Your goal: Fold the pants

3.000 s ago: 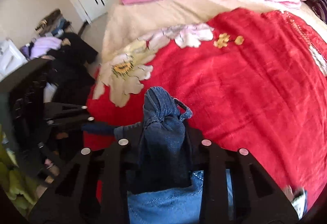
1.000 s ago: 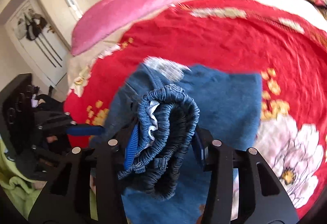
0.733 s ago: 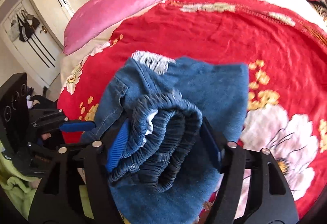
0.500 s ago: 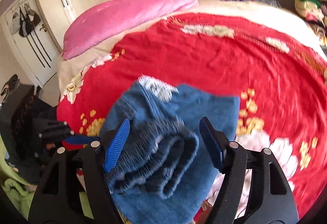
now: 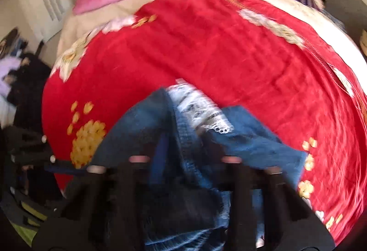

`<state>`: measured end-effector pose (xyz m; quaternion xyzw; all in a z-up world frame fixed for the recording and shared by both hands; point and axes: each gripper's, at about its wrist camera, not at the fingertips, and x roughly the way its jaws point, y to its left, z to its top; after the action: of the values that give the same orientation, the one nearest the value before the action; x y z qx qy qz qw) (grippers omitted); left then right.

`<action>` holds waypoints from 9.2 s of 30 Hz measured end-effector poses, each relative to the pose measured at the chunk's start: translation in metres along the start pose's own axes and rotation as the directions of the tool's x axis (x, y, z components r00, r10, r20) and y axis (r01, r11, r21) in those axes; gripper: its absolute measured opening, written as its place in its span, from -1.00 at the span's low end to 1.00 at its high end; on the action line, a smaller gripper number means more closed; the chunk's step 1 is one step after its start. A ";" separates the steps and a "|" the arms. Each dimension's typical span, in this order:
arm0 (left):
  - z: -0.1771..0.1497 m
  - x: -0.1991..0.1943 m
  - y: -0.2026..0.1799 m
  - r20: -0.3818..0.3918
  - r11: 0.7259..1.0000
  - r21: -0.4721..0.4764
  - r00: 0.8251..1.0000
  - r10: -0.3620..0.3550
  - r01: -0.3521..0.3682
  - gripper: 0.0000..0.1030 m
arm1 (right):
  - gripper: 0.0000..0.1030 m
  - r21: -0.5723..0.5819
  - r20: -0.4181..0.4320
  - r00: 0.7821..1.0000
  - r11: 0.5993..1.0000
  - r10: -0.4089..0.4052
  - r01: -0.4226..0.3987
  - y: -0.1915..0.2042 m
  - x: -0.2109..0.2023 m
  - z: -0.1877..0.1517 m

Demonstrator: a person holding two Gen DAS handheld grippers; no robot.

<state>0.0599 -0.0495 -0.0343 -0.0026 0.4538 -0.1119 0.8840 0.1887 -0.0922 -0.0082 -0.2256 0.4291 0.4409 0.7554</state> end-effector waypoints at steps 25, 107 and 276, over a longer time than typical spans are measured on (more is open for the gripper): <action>-0.001 -0.009 0.007 0.018 0.999 -0.036 0.999 -0.029 0.030 -0.32 | -0.11 0.108 0.213 0.967 0.987 -0.140 0.119 0.002 -0.051 -0.007; 0.076 -0.055 0.058 0.187 0.986 -0.152 0.978 0.095 -0.067 0.81 | 0.60 0.042 0.318 0.851 0.903 -0.418 0.428 0.065 -0.144 -0.102; 0.124 0.069 0.097 0.097 0.986 -0.133 0.989 0.111 -0.098 -0.14 | -0.21 0.504 0.088 0.940 0.828 -0.330 0.244 -0.086 -0.002 -0.036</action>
<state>0.2179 0.0195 -0.0270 -0.0411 0.4128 -0.0359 0.9092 0.2458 -0.1624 -0.0292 -0.0518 0.4204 0.2177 0.8793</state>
